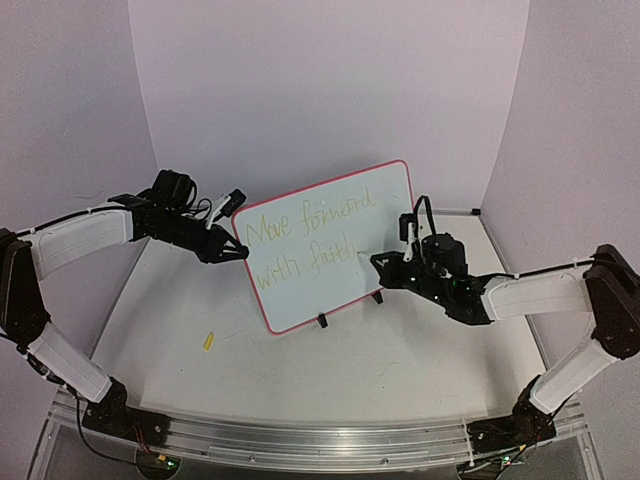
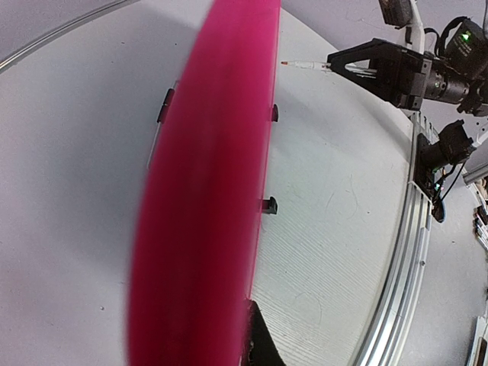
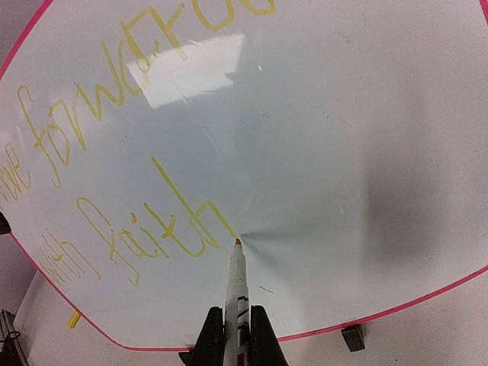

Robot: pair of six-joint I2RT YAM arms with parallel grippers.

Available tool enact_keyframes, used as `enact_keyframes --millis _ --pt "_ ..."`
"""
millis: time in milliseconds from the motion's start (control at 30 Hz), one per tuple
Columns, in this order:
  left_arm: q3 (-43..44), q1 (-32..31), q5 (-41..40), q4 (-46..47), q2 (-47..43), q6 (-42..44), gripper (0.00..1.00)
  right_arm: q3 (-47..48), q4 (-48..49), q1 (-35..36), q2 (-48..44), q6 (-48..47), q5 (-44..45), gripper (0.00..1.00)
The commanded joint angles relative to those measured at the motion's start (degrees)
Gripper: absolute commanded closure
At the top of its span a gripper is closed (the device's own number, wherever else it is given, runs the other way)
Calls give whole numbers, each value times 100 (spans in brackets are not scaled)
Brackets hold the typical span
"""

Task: Write a sentence on the whiteboard
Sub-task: Write a sentence on the whiteboard, then pick up the pen cap from the center of the board.

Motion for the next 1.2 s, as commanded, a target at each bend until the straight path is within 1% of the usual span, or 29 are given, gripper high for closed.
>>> enact_keyframes --millis 0,867,1000,1167 --pt "-63 -214 -529 -328 295 309 100 -137 154 -25 -493 37 158 100" --pt "-62 -214 -529 -329 304 309 100 195 177 -25 300 -101 369 100" --pt "-62 -213 -521 -332 304 304 100 141 204 -25 200 -89 402 100" --pt "-63 -215 -512 -297 262 262 100 -186 360 -25 -337 -98 600 100"
